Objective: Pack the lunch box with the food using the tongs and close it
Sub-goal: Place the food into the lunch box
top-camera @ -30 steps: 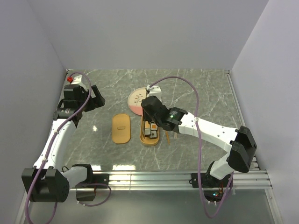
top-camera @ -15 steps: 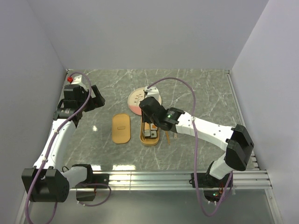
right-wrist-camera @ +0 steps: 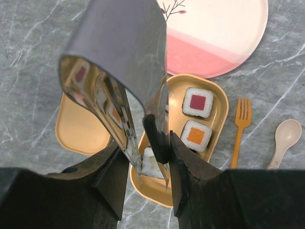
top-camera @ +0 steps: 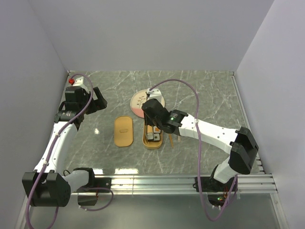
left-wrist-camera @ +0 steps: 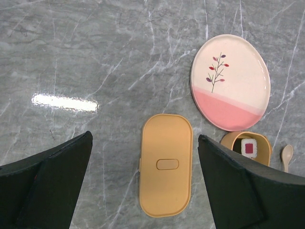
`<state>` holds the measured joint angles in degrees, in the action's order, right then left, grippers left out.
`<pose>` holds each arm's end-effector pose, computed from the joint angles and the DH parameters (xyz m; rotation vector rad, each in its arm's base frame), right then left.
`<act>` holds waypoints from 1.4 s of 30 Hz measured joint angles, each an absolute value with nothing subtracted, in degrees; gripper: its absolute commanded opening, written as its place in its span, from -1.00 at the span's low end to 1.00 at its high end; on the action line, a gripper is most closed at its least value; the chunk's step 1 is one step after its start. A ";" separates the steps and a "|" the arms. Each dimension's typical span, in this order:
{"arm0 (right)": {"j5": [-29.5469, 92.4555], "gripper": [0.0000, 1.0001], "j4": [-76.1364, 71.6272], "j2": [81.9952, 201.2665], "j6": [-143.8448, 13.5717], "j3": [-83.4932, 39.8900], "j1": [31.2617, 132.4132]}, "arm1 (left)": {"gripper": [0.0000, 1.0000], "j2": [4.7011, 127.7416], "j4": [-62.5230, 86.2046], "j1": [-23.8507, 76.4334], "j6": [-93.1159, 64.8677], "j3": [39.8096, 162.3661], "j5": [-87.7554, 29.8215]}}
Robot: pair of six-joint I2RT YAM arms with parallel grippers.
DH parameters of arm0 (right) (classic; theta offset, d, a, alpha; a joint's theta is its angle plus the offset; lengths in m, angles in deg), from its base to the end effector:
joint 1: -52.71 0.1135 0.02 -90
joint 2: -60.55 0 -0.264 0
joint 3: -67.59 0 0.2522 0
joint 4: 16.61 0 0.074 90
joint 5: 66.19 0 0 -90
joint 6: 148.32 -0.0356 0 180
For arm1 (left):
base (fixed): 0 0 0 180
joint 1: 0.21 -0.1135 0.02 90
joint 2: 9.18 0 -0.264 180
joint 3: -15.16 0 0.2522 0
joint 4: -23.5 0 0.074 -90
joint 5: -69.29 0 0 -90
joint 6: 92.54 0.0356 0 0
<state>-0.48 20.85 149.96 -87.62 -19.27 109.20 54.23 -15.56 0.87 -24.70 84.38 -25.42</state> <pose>0.2059 0.2844 0.2978 -0.3037 2.1985 0.3526 0.2442 -0.0075 0.3151 -0.3489 2.1383 -0.3229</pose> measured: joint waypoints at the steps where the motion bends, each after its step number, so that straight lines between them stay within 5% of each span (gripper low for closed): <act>1: -0.44 -0.37 20.81 149.96 -87.53 -19.27 109.22 | 0.99 54.23 -15.56 0.87 -24.70 84.38 -25.42; 19: 2.93 -0.47 20.50 149.96 -86.97 -19.33 109.24 | 0.99 54.23 -15.56 0.87 -24.70 84.38 -25.39; 29: 2.89 -0.15 20.68 150.44 -86.92 -19.71 109.24 | 0.99 54.23 -15.56 0.87 -24.70 84.38 -25.37; 42: 2.54 0.00 20.81 151.03 -86.55 -20.21 109.27 | 0.99 54.17 -15.58 0.87 -24.70 83.77 -25.35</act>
<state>2.54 20.81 151.03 -86.55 -20.21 109.27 54.17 -15.58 0.87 -24.70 83.77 -25.35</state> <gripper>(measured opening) 0.498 0.995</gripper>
